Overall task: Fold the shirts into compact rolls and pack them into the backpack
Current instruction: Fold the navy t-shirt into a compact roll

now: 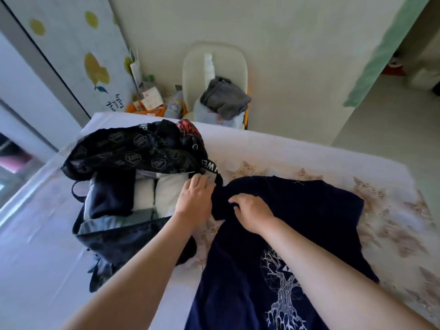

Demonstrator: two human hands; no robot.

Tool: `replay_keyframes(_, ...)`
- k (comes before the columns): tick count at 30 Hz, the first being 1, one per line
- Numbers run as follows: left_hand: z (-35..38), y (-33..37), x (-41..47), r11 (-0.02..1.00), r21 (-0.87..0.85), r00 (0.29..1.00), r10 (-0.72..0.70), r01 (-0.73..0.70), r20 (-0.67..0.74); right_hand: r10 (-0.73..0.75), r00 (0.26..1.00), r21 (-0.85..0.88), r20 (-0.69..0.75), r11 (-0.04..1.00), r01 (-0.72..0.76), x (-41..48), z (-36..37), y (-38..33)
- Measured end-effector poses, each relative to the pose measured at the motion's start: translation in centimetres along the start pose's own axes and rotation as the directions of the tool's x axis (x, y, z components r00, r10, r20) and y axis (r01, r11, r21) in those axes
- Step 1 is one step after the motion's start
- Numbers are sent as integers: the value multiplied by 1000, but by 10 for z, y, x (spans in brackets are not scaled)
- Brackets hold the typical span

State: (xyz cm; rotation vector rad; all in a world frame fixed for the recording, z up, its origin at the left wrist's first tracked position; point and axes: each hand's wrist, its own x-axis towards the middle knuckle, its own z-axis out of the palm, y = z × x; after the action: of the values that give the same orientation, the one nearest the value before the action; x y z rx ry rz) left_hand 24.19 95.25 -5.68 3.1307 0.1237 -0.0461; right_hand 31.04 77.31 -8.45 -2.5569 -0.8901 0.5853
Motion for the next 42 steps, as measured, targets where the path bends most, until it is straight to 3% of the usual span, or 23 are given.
replay_keyframes(6, 17, -56, 20, 990, -118, 976, -52, 79, 213, 36, 999, -89, 18, 995, -34, 80, 12, -12)
replay_keyframes(9, 27, -68, 18, 988, -129, 986, -68, 87, 150, 7, 998, -181, 57, 983, 4, 94, 22, -11)
replay_keyframes(14, 22, -59, 20, 989, -145, 1000, -20, 22, 13, 89, 992, -132, 87, 988, -77, 101, 19, -15)
replay_keyframes(17, 17, -44, 25, 950, -312, 1000, 9, -6, 7, 162, 987, 73, -18, 984, -161, 95, 3, -19)
replay_keyframes(20, 10, -21, 35, 910, -414, 998, 19, 6, 56, 278, 957, 364, -82, 902, -231, 85, -14, -16)
replay_keyframes(24, 9, 2, 53, 631, -712, 938, -77, 308, 338, 325, 940, 600, -105, 775, -201, 63, -30, -6)
replay_keyframes(25, 11, 3, 57, 615, -715, 929, -84, 332, 360, 339, 934, 635, -113, 748, -194, 58, -33, -3)
replay_keyframes(28, 12, 1, 59, 710, -639, 944, -118, 296, 307, 383, 914, 696, -131, 693, -190, 51, -36, 9)
replay_keyframes(31, 3, 8, 48, 706, -667, 972, -175, 237, 159, 321, 931, 604, -175, 782, -156, 44, -38, 23)
replay_keyframes(33, 5, 19, 36, 793, -599, 992, -57, 111, 109, 167, 966, 329, -199, 939, -94, 33, -36, 35)
replay_keyframes(35, 15, 32, 25, 822, -567, 960, 116, 51, 255, 37, 989, -34, -144, 999, -43, 19, -36, 50)
replay_keyframes(36, 20, 38, 19, 812, -577, 898, 190, 83, 397, 26, 996, -173, -80, 984, -39, 12, -36, 58)
replay_keyframes(38, 31, 48, 10, 814, -558, 724, 286, 161, 627, 102, 994, -321, 44, 943, -82, 1, -32, 73)
replay_keyframes(39, 36, 51, 7, 824, -539, 700, 281, 175, 657, 161, 984, -325, 76, 937, -129, -2, -30, 78)
replay_keyframes(42, 50, 51, 5, 784, -596, 878, 149, 176, 455, 277, 961, -80, -14, 957, -277, 2, -21, 81)
